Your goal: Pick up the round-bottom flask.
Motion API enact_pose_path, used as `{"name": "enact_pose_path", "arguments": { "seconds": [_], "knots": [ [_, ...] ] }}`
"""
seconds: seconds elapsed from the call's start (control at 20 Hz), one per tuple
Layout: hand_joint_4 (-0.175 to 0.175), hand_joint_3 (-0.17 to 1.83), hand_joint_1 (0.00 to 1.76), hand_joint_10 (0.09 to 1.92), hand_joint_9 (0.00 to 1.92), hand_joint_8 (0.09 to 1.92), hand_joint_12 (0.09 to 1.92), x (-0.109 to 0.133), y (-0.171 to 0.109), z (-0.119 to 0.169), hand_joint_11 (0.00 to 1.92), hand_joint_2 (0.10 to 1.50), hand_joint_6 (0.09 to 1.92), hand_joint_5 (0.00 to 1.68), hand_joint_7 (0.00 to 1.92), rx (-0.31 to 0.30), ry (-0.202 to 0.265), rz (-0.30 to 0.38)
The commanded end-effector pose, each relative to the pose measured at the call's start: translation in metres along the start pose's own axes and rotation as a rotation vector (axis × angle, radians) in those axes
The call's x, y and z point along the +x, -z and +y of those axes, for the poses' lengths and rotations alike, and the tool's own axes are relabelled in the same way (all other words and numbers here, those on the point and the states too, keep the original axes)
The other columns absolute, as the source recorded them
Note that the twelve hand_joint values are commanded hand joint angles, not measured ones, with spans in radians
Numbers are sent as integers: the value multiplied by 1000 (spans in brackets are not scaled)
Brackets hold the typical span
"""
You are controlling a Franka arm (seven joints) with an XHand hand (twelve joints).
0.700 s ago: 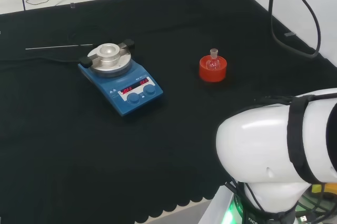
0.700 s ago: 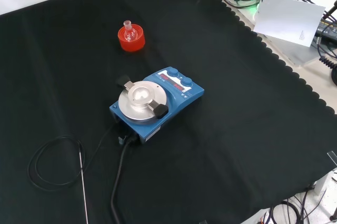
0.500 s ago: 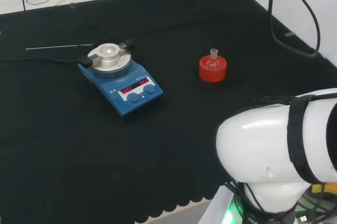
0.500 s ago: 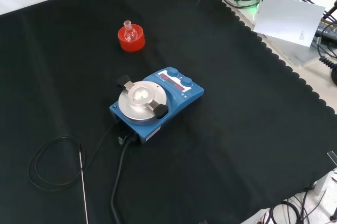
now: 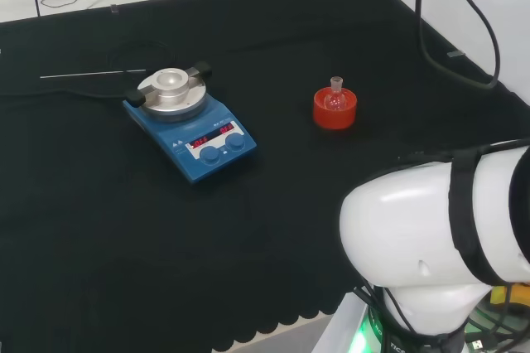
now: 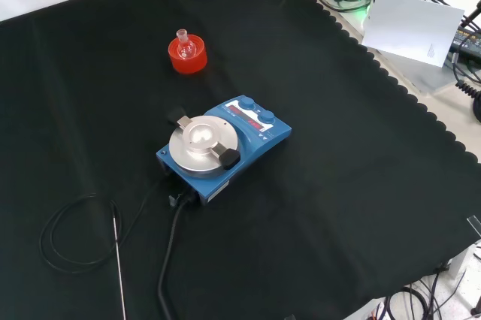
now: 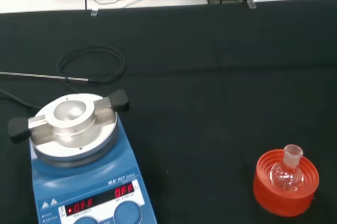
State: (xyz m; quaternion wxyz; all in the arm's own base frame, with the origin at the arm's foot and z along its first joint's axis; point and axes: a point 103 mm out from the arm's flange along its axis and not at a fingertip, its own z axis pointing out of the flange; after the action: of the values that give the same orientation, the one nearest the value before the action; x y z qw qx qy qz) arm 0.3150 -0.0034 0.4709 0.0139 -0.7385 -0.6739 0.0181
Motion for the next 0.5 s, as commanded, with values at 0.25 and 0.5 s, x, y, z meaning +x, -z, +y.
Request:
{"name": "enact_pose_path", "arguments": {
  "seconds": [0.25,0.5],
  "knots": [
    [-34,282,110,704,222,636,1398,-46,-31,17,72,1300,192,388,84,38,-112,20],
    [-36,272,124,704,225,637,1399,-77,-67,41,73,1300,192,393,88,72,-164,28]
  ]
}}
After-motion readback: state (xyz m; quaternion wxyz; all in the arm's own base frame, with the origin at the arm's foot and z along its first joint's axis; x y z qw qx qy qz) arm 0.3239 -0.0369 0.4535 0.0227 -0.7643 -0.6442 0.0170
